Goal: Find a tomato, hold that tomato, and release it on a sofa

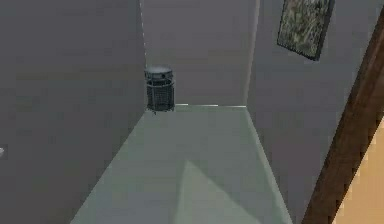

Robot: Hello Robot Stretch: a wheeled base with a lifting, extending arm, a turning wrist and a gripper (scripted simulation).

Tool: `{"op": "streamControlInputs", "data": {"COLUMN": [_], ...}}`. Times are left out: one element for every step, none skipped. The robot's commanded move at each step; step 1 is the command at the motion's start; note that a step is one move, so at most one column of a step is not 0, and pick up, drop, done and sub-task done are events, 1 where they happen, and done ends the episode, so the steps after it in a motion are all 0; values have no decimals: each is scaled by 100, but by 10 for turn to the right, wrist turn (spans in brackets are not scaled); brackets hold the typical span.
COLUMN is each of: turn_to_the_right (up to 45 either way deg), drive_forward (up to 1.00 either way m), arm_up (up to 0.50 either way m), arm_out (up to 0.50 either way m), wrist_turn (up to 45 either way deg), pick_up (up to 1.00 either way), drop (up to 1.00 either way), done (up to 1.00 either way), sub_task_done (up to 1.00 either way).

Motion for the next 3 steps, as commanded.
{"op": "streamControlInputs", "data": {"turn_to_the_right": [450,150,0], "drive_forward": [0,0,50], "arm_up": [0,0,0], "arm_out": [0,0,0], "wrist_turn": [0,0,0], "pick_up": [0,0,0], "drop": [0,0,0], "done": [0,0,0], "sub_task_done": [0,0,0]}}
